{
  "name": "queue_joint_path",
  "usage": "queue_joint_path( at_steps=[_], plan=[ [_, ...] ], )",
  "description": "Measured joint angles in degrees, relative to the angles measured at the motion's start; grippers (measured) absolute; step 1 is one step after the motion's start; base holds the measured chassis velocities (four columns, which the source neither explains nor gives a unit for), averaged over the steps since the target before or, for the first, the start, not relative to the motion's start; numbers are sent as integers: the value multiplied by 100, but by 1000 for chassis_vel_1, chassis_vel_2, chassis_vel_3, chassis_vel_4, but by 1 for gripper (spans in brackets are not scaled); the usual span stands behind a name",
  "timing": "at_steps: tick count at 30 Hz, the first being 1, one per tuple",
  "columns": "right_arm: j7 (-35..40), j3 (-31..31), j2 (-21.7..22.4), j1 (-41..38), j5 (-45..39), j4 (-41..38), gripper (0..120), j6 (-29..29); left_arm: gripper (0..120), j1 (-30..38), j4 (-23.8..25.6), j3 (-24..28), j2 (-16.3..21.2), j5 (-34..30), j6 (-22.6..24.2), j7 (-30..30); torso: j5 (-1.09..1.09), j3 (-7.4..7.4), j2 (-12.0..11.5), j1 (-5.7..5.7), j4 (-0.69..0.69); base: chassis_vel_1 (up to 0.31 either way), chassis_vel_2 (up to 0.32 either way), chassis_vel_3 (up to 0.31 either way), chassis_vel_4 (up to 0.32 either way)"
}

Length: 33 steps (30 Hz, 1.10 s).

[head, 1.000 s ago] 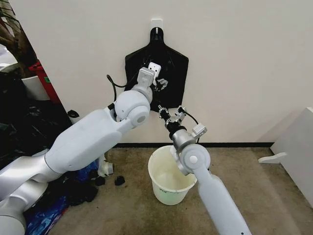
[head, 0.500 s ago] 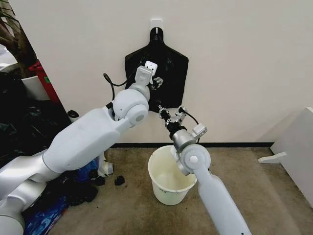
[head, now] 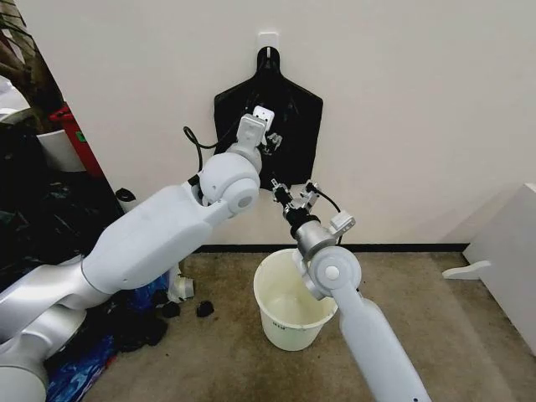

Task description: Place the garbage bag over the trash bin.

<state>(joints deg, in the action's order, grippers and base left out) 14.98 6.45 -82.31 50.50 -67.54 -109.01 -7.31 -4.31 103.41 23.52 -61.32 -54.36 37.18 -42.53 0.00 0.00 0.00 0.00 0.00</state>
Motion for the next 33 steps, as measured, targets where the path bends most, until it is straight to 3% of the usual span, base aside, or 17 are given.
queue_joint_path(
  at_steps=[10, 33],
  plan=[
    [-3, 40, 28, 12, 14, -23, 0, -7, 0, 61, 86, -1, 63, -11, -2, -30, 0, 0, 0, 0, 0, 0, 0, 0, 0],
    [-102, 239, 151, 274, 152, -136, 0, -44, 0, -17, 923, -835, 747, -601, -3, -147, -1, 0, 0, 0, 1, 0, 0, 0, 0]
  ],
)
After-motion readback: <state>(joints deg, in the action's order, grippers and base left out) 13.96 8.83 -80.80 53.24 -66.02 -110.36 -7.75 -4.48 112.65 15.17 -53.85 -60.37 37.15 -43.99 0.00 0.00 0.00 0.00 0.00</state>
